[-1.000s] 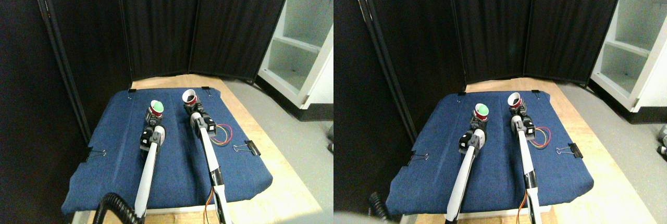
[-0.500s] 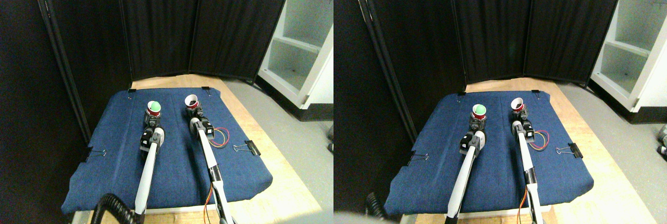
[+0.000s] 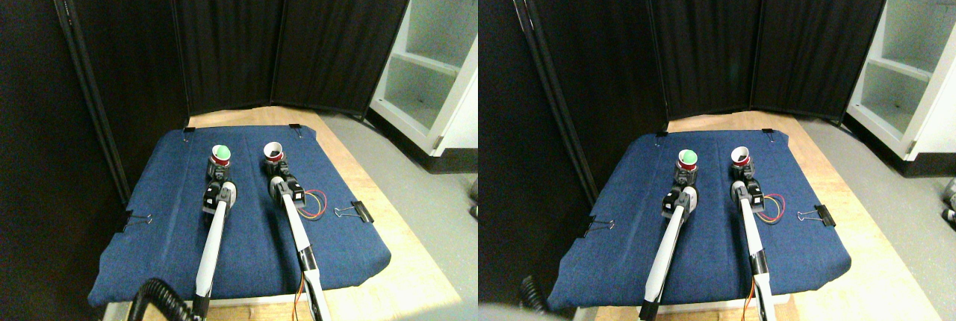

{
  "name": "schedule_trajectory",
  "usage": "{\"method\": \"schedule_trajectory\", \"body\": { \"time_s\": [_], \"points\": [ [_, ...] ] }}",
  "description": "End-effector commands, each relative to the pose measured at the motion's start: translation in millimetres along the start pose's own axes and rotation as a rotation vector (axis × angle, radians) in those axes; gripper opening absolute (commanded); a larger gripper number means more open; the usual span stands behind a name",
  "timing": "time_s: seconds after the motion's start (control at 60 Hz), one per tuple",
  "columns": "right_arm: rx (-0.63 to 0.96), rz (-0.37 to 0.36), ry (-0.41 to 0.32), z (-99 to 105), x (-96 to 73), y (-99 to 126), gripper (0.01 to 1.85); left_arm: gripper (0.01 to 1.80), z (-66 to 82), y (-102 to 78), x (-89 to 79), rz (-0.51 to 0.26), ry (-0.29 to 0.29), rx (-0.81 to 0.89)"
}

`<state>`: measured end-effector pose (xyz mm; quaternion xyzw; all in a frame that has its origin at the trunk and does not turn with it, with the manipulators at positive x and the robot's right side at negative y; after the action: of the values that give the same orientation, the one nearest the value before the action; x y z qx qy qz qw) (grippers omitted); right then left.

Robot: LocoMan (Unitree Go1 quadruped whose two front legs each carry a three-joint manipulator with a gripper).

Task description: Pour (bimanual)

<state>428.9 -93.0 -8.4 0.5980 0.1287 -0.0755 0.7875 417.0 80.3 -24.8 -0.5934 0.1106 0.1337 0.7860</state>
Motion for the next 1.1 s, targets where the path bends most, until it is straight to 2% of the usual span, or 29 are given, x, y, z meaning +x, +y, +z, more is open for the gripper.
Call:
{"method": "schedule_trajectory", "body": {
  "time_s": [0.017, 0.15, 0.317, 0.383, 0.583, 0.867, 0.917, 1.1],
  "points": [
    [-0.009, 0.058, -0.009, 1, -3.3, 9, 0.01, 0.01, 2.1, -6.3, 5.2, -0.037, -0.016, -0.004],
    [-0.006, 0.057, -0.014, 1, -1.8, 3, 0.01, 0.01, 2.2, -5.1, 11.0, -0.019, -0.035, 0.005],
    [0.009, 0.042, -0.022, 2, -1.5, 0, 0.01, 0.01, 1.3, -0.2, 15.0, 0.001, -0.030, 0.009],
    [0.013, 0.047, -0.018, 3, -0.8, 0, 0.01, 0.01, 0.9, 1.6, 15.6, 0.003, -0.048, 0.005],
    [0.015, 0.034, -0.032, 4, -3.3, -1, 0.01, 0.01, 0.5, 6.1, 13.3, 0.013, -0.094, 0.013],
    [0.044, 0.031, -0.037, 4, -7.1, 1, 0.01, 0.01, 3.6, 8.3, 8.1, 0.023, -0.097, 0.030],
    [0.043, 0.031, -0.037, 4, -8.0, 2, 0.01, 0.12, 4.1, 8.0, 6.5, 0.022, -0.093, 0.044],
    [0.038, 0.022, -0.045, 3, -10.5, 4, 0.01, 0.15, 6.6, 6.9, 3.7, 0.018, -0.102, 0.061]
  ]
}}
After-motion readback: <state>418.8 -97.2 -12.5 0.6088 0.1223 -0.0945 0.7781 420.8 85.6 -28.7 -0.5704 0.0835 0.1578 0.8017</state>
